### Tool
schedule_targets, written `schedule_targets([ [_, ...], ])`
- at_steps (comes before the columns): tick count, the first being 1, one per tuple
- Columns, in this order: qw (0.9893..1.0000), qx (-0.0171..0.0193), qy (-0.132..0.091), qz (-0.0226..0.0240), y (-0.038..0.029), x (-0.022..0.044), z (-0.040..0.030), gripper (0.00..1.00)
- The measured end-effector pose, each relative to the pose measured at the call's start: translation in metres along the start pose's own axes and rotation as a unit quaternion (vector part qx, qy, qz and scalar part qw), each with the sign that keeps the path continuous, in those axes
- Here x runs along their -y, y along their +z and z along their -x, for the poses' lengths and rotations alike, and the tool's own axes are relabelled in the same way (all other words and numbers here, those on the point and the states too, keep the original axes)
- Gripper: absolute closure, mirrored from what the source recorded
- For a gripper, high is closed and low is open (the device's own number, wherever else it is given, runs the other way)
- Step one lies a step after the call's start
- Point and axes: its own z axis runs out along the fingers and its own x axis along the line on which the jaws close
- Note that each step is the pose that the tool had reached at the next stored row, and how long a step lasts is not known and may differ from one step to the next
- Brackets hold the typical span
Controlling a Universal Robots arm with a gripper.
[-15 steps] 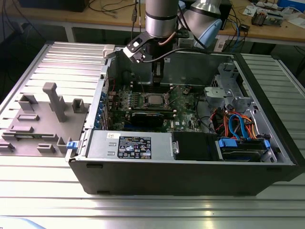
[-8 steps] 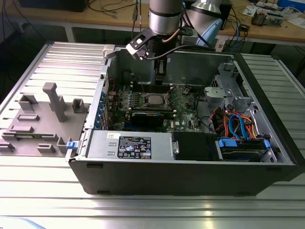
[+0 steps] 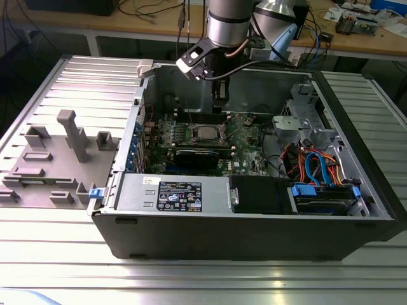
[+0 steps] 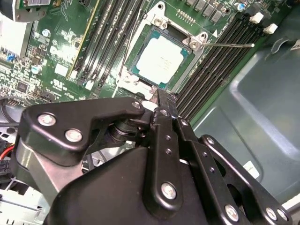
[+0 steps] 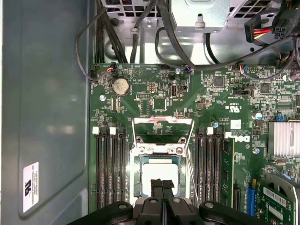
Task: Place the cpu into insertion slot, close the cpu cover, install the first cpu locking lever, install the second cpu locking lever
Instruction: 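Close the cpu cover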
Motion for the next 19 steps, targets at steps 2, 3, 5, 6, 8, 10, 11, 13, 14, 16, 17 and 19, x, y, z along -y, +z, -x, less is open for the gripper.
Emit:
schedule_targets([
  [2,1.0,0.0,0.0,0.0,0.0,0.0,0.0,0.89],
  [3,1.0,0.0,0.0,0.0,0.0,0.0,0.0,0.89],
  [5,1.0,-0.0001,-0.001,-0.0003,0.0001,-0.004,0.0,0.89],
  [6,1.0,0.0,-0.001,-0.0004,0.0,-0.0053,0.0001,0.89],
  [8,1.0,0.0,-0.001,-0.0004,0.0,-0.0075,0.0001,0.89],
  [10,1.0,0.0,-0.001,-0.0004,0.0001,-0.0109,0.0002,0.89],
  [11,1.0,0.0,-0.001,-0.0004,0.0001,-0.0123,0.0002,0.89],
  [13,1.0,0.0,-0.001,-0.0004,0.0001,-0.0147,0.0003,0.89],
  [14,1.0,0.0,-0.001,-0.0004,0.0001,-0.0152,0.0003,0.89],
  [16,1.0,0.0,-0.001,-0.0004,0.0001,-0.0155,0.0003,0.89],
  [17,1.0,0.0,-0.001,-0.0004,0.0001,-0.0155,0.0003,0.89],
  [19,1.0,0.0,-0.001,-0.0004,0.0001,-0.0161,0.0003,0.89],
])
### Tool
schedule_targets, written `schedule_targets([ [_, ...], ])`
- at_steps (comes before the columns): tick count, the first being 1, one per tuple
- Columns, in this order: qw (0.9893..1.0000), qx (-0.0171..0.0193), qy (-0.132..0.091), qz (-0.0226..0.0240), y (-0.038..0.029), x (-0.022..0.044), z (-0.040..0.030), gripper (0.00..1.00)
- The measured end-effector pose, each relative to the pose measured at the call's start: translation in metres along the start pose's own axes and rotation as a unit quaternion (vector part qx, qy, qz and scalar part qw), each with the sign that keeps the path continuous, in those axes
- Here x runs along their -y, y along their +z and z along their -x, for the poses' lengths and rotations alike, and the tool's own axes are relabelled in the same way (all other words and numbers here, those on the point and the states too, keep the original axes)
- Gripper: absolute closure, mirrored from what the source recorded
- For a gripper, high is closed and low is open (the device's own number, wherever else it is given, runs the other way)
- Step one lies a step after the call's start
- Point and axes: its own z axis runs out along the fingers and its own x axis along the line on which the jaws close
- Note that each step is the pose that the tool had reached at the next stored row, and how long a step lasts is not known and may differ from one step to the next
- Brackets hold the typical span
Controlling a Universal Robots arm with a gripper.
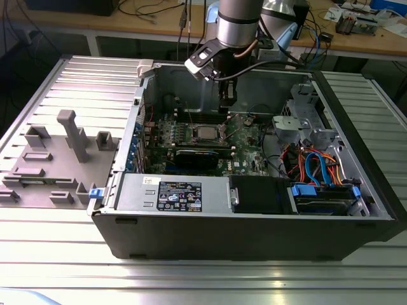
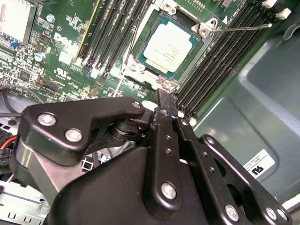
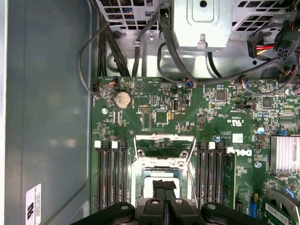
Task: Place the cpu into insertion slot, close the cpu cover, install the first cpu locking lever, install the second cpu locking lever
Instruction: 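Close the cpu cover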
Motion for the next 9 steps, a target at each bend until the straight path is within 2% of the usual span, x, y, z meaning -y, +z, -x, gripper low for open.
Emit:
schedule_targets([
  [9,1.0,0.0,0.0,0.0,0.0,-0.0016,0.0,0.89],
])
